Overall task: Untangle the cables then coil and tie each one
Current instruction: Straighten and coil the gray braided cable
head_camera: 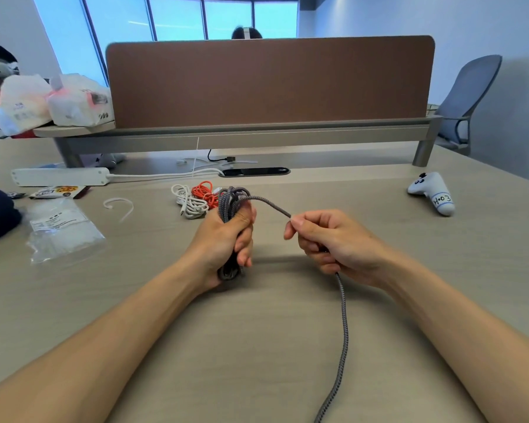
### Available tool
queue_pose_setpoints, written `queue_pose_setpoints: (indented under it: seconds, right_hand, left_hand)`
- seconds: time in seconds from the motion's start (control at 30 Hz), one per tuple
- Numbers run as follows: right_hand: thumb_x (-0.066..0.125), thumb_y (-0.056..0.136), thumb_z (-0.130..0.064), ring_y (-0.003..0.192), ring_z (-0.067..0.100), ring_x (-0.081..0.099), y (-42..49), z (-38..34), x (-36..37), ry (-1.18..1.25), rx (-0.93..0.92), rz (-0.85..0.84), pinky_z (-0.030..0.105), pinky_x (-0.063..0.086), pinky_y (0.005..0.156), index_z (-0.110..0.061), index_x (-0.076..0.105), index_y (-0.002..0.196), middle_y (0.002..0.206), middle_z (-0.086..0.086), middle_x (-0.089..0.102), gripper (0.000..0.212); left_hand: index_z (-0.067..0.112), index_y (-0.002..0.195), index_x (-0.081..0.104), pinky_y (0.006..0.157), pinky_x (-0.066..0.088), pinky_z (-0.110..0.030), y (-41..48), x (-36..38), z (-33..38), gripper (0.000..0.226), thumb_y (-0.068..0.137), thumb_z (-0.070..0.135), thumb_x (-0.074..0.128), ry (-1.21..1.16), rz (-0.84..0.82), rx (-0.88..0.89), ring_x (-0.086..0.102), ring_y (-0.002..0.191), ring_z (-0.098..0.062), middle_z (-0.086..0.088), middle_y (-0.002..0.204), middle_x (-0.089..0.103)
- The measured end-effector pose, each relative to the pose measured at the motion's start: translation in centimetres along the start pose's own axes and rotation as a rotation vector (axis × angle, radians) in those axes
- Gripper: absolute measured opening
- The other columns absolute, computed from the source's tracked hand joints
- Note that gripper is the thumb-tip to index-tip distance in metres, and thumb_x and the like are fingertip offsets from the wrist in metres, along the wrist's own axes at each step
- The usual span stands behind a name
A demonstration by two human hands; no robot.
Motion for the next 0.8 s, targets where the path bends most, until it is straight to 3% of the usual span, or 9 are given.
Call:
queue_pose_setpoints:
  seconds: [0.1, 0.33, 0.4, 0.57, 0.7, 0.8]
  right_hand:
    - [0.044, 0.099, -0.030, 0.045, 0.007, 0.018, 0.1, 0.2, 0.3, -0.023, 0.019, 0.017, 0.015, 0.016, 0.036, -0.013, 0.058, 0.079, 0.057, -0.003, 0.030, 0.030]
    - [0.043, 0.100, -0.031, 0.044, 0.008, 0.016, 0.5, 0.0, 0.5, 0.028, -0.018, 0.109, 0.015, 0.014, 0.036, -0.015, 0.054, 0.075, 0.054, -0.002, 0.026, 0.031]
    - [0.043, 0.100, -0.031, 0.043, 0.009, 0.016, 0.6, 0.1, 0.6, 0.018, -0.020, 0.115, 0.015, 0.014, 0.037, -0.015, 0.054, 0.074, 0.053, -0.002, 0.027, 0.032]
    - [0.041, 0.100, -0.034, 0.040, 0.007, 0.016, 0.8, 0.6, 1.2, -0.025, -0.002, 0.097, 0.015, 0.013, 0.036, -0.015, 0.052, 0.073, 0.051, -0.003, 0.027, 0.034]
    - [0.041, 0.100, -0.034, 0.039, 0.006, 0.017, 0.9, 1.1, 1.8, -0.076, 0.020, 0.043, 0.016, 0.014, 0.036, -0.015, 0.054, 0.074, 0.051, -0.002, 0.028, 0.035]
    - [0.040, 0.101, -0.032, 0.041, 0.007, 0.015, 0.9, 1.0, 2.4, -0.089, 0.015, -0.007, 0.016, 0.013, 0.036, -0.012, 0.057, 0.078, 0.054, 0.000, 0.026, 0.035]
  left_hand:
    - [0.011, 0.075, 0.042, 0.034, 0.033, -0.018, 0.2, -0.4, -0.1, 0.029, 0.100, 0.027, 0.044, -0.003, 0.052, 0.009, 0.028, 0.026, -0.010, 0.003, 0.039, 0.027]
    - [0.010, 0.070, 0.046, 0.034, 0.034, -0.021, -0.2, 1.4, -0.8, 0.029, 0.092, 0.026, 0.057, 0.063, -0.037, 0.047, 0.028, 0.026, -0.012, 0.002, 0.039, 0.029]
    - [0.011, 0.082, 0.054, 0.035, 0.034, -0.021, -0.3, 1.6, -0.7, 0.019, 0.087, 0.028, 0.061, 0.062, -0.042, 0.055, 0.029, 0.027, -0.013, 0.001, 0.040, 0.030]
    - [0.006, 0.104, 0.059, 0.035, 0.036, -0.021, -0.4, 2.0, -0.6, 0.033, 0.084, 0.032, 0.061, 0.036, -0.060, 0.065, 0.031, 0.026, -0.012, 0.002, 0.039, 0.031]
    - [0.001, 0.088, 0.060, 0.036, 0.040, -0.023, -0.5, 2.3, -0.5, 0.023, 0.093, 0.023, 0.055, 0.046, -0.063, 0.089, 0.034, 0.027, -0.012, 0.001, 0.039, 0.038]
    - [0.006, 0.076, 0.056, 0.039, 0.041, -0.023, -0.3, 2.0, -0.6, 0.024, 0.094, 0.021, 0.056, 0.053, 0.028, 0.116, 0.042, 0.032, -0.015, -0.007, 0.046, 0.050]
Point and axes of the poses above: each hand's wrist, its own y-axis towards the middle knuckle, its own x-axis out of the palm, z = x × y, the point moved 4 cm from there along y, towards the middle knuckle
